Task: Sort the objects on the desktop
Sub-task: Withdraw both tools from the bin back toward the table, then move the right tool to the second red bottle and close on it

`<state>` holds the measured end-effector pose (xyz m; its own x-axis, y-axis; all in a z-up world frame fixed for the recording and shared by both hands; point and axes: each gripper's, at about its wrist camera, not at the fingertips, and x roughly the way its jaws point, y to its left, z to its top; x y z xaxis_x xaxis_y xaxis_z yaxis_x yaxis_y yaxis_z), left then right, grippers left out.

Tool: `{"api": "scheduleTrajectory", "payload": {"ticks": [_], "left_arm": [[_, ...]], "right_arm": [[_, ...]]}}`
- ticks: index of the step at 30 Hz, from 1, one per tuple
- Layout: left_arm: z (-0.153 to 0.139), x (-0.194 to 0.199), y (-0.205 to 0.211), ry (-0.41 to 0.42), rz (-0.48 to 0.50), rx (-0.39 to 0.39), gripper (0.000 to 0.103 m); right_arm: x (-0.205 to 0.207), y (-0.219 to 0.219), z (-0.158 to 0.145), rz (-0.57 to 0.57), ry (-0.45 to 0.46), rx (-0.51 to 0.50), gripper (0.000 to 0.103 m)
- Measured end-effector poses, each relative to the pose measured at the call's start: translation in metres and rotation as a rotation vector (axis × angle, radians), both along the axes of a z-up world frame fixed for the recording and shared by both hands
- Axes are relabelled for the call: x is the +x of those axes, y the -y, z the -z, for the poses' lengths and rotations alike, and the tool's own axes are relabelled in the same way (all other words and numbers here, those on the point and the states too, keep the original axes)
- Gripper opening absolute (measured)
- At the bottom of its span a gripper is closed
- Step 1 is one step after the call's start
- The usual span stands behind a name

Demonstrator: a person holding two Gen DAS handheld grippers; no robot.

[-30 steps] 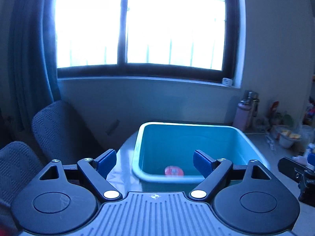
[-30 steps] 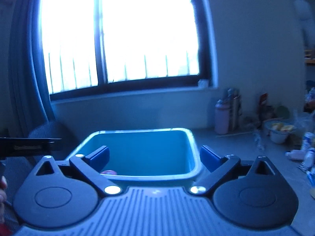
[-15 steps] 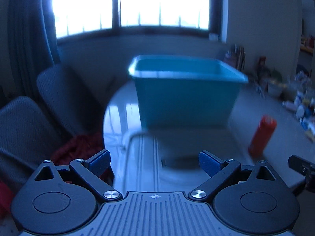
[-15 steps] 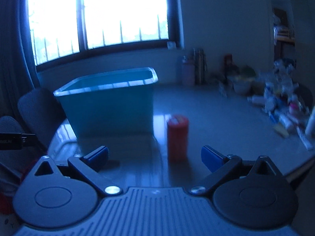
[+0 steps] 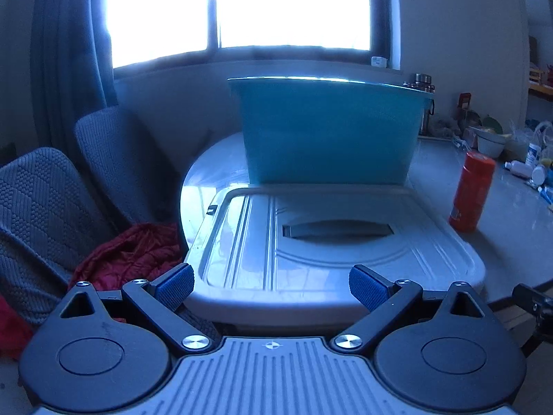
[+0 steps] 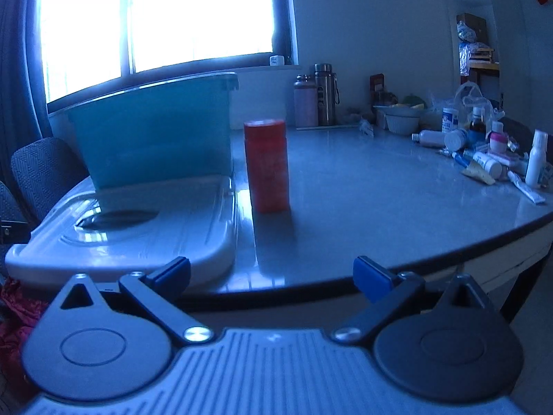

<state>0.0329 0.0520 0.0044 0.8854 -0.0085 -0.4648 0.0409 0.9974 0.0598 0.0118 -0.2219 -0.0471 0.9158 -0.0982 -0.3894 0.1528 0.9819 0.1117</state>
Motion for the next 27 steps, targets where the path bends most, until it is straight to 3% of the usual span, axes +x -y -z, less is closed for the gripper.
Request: {"api": "scheduleTrajectory", "payload": {"ticks": [6,12,27], "left_arm": [[0.011,0.003,0.009,-0.038,-0.006,0.009,0.098],[0.007,-0.005,0.015,-0.014,-0.017,0.031,0.098],[0.004,0.010,0.007,-0.042,-0.071,0.005,0.098]], "right_arm": [[-0.002,0.000,0.009,-0.016,0.002,0.007,0.101],[0.000,0.004,0.016,-0.021,0.016,0.030,0.101],[0.027,0.004,0.009,-0.039,0.055,0.029,0.101]]}}
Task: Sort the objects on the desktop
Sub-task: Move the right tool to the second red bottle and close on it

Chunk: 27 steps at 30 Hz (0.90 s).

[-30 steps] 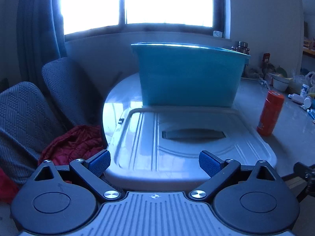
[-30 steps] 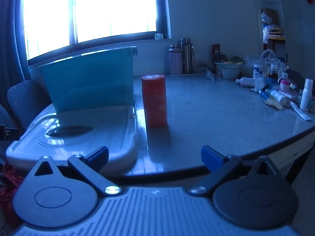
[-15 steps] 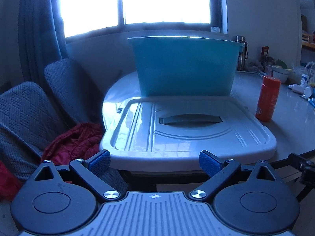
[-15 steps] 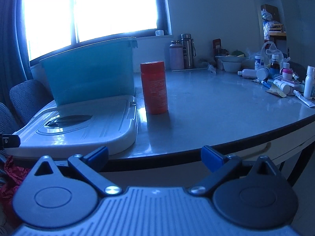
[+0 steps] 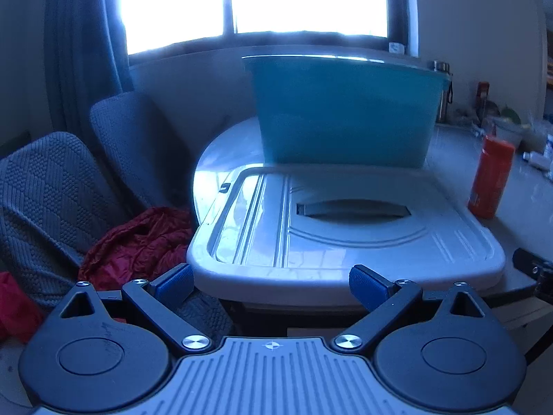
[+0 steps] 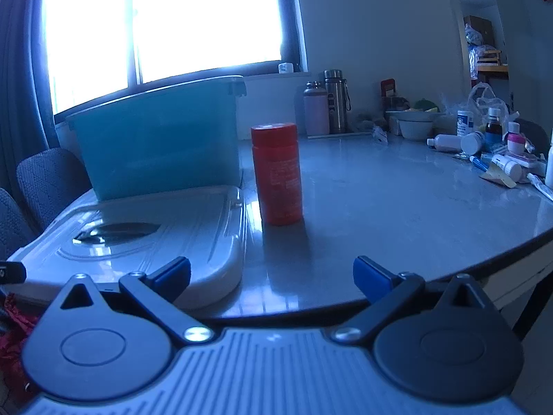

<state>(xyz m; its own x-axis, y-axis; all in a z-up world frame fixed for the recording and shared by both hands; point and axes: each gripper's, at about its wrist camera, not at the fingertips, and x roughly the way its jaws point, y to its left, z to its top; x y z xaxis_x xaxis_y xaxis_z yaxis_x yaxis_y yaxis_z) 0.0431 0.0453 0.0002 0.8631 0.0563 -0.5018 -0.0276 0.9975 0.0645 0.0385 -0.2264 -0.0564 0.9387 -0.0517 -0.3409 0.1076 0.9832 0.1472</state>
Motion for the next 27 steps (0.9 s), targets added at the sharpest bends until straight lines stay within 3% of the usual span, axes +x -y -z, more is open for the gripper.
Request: {"api": "scheduleTrajectory", "payload": {"ticks": [27], "left_arm": [[-0.004,0.054,0.010,-0.035,-0.023,0.032,0.098]], "right_arm": [[0.098,0.013,-0.003,-0.017,-0.029,0.033,0.101]]}}
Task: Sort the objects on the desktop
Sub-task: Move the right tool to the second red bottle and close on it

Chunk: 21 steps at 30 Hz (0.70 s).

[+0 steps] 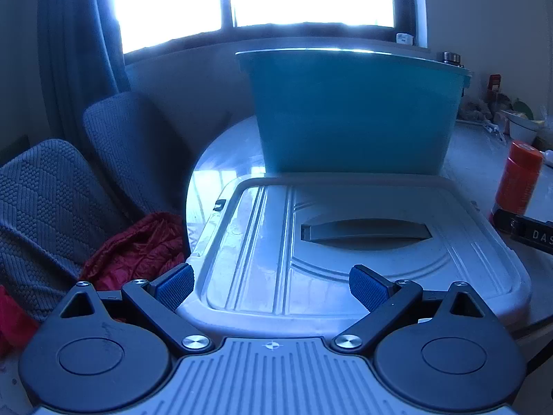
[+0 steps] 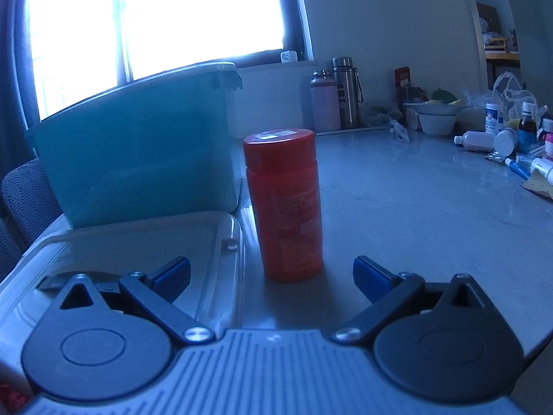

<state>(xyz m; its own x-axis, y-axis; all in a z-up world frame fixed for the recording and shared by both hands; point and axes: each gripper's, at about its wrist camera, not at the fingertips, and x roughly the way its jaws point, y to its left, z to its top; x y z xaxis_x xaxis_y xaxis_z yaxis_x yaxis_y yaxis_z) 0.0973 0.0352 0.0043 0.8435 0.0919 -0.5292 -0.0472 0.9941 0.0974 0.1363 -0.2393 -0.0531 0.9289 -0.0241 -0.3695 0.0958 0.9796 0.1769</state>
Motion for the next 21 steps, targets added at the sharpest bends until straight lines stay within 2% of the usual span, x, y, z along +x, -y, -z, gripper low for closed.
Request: {"api": "scheduleTrajectory", "payload": {"ticks": [8,15,21], "left_arm": [[0.002,0.017,0.005,-0.019,-0.026,-0.006,0.098],[0.002,0.026,0.007,-0.042,-0.043,-0.004,0.098],[0.002,0.030,0.009,-0.059,-0.044,-0.009,0.098]], "right_arm": [[0.030,0.005,-0.001,-0.009,-0.011,-0.007,0.101],[0.045,0.006,-0.002,-0.053,-0.089,0.017,0.101],[0.055,0.003,-0.006,-0.038,-0.098,-0.009,0.101]]}}
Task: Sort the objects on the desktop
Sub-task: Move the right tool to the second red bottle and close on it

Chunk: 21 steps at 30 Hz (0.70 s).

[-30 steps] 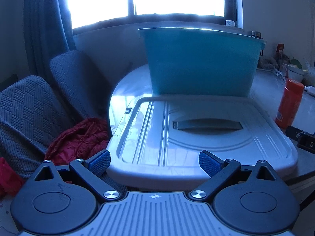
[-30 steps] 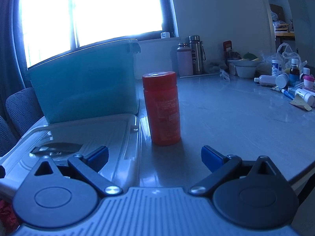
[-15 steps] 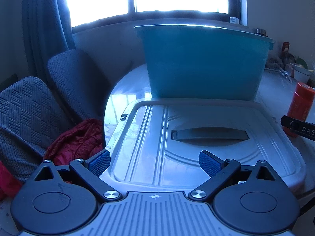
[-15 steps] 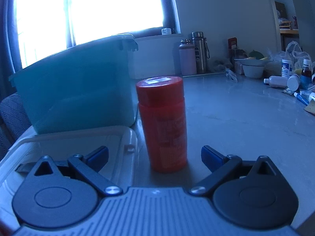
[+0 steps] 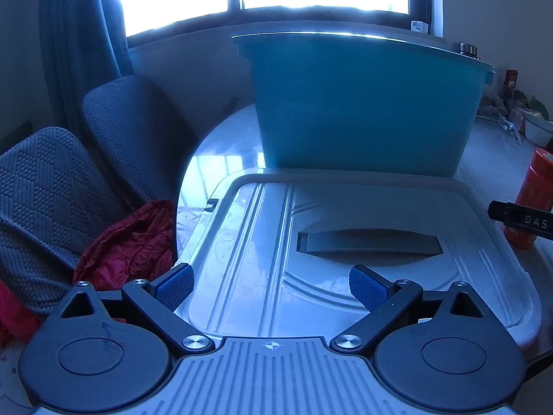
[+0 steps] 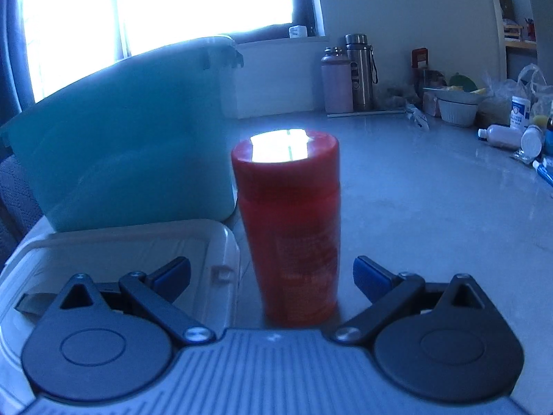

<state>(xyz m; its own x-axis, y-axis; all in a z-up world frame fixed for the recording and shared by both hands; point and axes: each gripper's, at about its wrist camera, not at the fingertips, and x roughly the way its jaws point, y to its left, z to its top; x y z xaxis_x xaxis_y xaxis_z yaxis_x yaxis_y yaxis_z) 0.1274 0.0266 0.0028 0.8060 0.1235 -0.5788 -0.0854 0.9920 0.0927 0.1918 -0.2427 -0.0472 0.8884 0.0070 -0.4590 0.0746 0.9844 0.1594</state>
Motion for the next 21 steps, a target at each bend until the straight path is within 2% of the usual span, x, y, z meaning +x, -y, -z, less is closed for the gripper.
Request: {"api": "scheduleTrajectory", "payload": {"ticks": [17,18,20,21], "left_arm": [[-0.001,0.014,-0.002,-0.025,-0.046,-0.021,0.098],[-0.001,0.014,-0.002,-0.025,-0.046,-0.022,0.098],[-0.001,0.015,-0.003,-0.024,-0.051,-0.025,0.098],[-0.002,0.015,-0.004,-0.024,-0.054,-0.027,0.098]], "right_arm": [[0.042,0.008,-0.008,-0.011,-0.045,0.038,0.101],[0.043,0.008,-0.008,-0.007,-0.041,0.034,0.097],[0.045,0.007,-0.008,0.007,-0.042,0.029,0.073],[0.046,0.008,-0.008,0.022,-0.048,0.023,0.051]]}}
